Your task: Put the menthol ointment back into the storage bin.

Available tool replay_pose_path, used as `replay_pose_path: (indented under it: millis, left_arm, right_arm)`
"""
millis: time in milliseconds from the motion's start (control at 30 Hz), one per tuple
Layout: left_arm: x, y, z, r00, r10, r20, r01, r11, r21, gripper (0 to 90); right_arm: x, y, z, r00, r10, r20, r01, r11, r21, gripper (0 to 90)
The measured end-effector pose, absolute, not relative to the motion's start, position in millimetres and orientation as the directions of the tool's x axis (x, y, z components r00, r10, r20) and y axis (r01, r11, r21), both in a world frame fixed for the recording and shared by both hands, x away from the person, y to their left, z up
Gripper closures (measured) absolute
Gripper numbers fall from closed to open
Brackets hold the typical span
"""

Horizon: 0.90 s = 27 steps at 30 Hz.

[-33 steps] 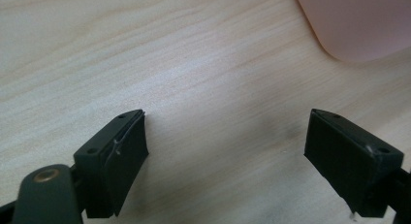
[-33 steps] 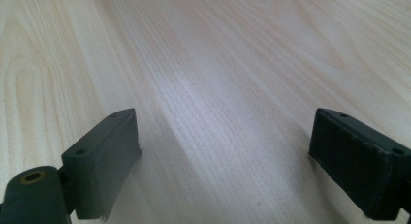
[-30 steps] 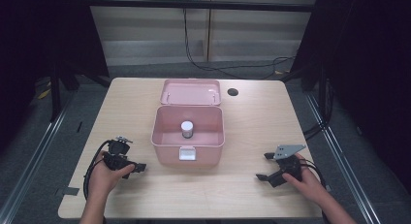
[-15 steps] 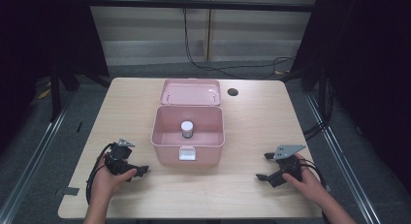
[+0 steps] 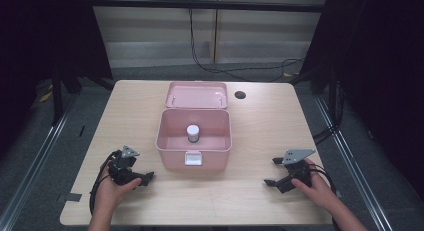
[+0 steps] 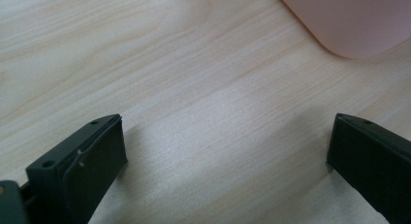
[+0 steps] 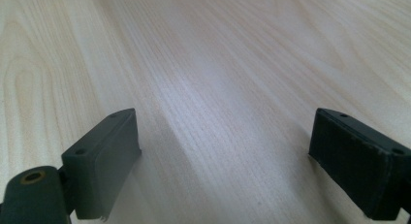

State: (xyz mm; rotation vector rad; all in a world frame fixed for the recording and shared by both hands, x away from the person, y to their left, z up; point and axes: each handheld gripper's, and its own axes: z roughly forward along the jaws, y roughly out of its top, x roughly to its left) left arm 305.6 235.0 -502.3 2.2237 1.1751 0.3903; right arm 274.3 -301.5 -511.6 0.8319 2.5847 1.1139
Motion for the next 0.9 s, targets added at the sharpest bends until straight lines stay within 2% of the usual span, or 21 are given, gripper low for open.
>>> replay_pose_path:
  millis: [433, 900]
  left_arm:
    - [303.3, 240.5, -509.7, 0.594, 0.804, -0.019, 0.586, -0.417, 0.695, 0.0]
    - [303.9, 241.0, -509.4, 0.599, 0.801, -0.009, 0.58, -0.427, 0.694, 0.0]
  right_arm:
    - [274.2, -301.5, -511.6, -0.82, 0.572, 0.032, 0.416, 0.556, 0.719, 10.2]
    - [274.3, -301.5, -511.6, -0.82, 0.572, 0.032, 0.416, 0.556, 0.719, 10.1]
